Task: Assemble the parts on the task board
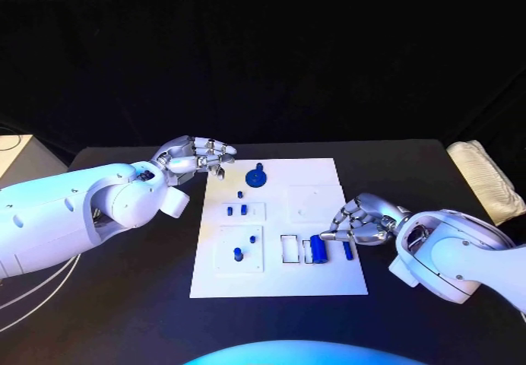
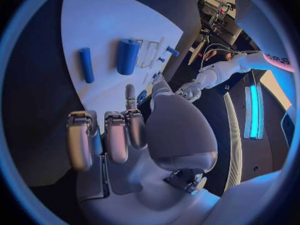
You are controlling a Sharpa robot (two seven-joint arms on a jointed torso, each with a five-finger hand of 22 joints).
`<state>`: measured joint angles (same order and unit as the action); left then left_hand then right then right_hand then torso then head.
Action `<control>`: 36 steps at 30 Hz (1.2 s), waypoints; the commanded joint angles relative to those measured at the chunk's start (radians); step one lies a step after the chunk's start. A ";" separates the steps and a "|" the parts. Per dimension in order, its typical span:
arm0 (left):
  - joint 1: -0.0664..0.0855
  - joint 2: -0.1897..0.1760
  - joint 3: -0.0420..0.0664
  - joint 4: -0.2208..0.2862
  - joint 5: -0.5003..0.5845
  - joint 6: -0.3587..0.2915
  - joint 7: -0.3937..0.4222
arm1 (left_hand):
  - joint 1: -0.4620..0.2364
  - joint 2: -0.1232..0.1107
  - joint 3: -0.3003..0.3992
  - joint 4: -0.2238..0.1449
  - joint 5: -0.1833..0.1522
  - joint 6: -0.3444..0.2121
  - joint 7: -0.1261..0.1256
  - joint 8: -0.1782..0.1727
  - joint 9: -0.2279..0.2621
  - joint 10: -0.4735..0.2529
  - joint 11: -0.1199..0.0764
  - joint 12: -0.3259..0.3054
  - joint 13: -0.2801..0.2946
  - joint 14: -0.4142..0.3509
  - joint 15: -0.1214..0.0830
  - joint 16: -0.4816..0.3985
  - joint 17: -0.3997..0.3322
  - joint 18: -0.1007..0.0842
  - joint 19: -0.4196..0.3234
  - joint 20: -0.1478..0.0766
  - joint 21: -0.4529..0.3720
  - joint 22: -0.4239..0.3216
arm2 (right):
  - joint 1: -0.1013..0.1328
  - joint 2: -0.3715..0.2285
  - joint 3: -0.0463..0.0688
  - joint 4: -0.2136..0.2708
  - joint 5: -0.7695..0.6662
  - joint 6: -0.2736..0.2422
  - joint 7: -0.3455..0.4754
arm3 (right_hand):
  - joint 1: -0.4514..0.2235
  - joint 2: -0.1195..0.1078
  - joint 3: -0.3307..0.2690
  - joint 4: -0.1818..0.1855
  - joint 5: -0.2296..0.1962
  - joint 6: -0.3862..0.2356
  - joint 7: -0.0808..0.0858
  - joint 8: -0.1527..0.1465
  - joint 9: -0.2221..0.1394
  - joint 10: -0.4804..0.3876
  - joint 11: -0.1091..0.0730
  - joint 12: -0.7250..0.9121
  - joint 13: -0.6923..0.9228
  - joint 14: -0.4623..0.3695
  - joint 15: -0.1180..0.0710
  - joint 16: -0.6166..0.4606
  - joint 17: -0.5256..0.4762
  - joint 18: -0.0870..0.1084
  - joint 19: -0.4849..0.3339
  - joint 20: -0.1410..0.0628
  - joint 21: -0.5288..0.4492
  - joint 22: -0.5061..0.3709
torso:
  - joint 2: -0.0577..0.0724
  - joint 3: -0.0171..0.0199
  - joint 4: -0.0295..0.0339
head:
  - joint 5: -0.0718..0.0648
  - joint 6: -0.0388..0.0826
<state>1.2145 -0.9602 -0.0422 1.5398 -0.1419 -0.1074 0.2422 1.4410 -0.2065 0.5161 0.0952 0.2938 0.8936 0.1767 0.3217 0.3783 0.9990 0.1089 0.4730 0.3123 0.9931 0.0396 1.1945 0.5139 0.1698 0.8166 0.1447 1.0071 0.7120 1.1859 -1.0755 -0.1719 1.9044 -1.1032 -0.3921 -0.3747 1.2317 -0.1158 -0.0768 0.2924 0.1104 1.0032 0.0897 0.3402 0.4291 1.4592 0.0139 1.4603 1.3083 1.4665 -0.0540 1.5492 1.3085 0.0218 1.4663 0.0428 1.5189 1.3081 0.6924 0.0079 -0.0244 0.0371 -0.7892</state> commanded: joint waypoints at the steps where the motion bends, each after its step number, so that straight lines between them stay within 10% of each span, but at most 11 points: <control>1: -0.001 0.001 0.001 0.005 -0.001 0.015 0.009 | 0.003 0.004 -0.008 0.001 0.004 -0.008 0.001 0.006 0.001 -0.010 0.000 0.007 -0.002 0.000 0.005 -0.004 -0.001 0.014 0.004 0.002 -0.005 -0.002 | -0.014 0.013 -0.002 -0.001 -0.056 0.040 -0.114 | -0.012 0.002 -0.017 0.001 -0.003 -0.006 0.001 0.008 0.002 0.009 0.000 0.003 0.096 0.092 -0.001 0.004 0.207 -0.013 0.096 0.002 0.008 0.247 | 0.002 -0.0009 0.0017 | -0.001 0.000; 36: -0.001 -0.008 0.001 0.009 -0.001 0.017 0.004 | 0.000 0.004 -0.009 0.004 0.004 -0.008 0.001 0.007 0.001 -0.011 0.000 0.008 -0.002 0.000 0.005 -0.005 0.000 0.013 0.003 0.003 -0.007 -0.003 | -0.093 0.140 -0.004 -0.083 -0.150 0.017 -0.265 | 0.003 0.028 -0.060 -0.007 -0.002 -0.018 0.001 0.029 0.011 0.009 0.000 -0.006 0.108 0.096 0.000 0.009 0.225 -0.018 0.100 0.004 0.031 0.256 | 0.002 -0.0013 0.0012 | -0.010 -0.001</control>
<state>1.2131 -0.9697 -0.0421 1.5473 -0.1419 -0.1061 0.2414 1.4410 -0.2065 0.5133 0.0980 0.2938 0.8936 0.1767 0.3254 0.3779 0.9918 0.1089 0.4789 0.3116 0.9931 0.0396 1.1945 0.5139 0.1699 0.8166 0.1447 1.0071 0.7102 1.1040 -0.9375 -0.1669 1.8277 -1.2433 -0.4030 -0.6018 1.2129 -0.0949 -0.1398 0.2926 0.1100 0.9945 0.0912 0.3673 0.6882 1.4591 0.0138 1.4602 1.3079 1.4665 -0.0539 1.5530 1.3081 0.0220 1.4662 0.0429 1.5463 1.3076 0.6936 0.0068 -0.0227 0.0267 -0.7912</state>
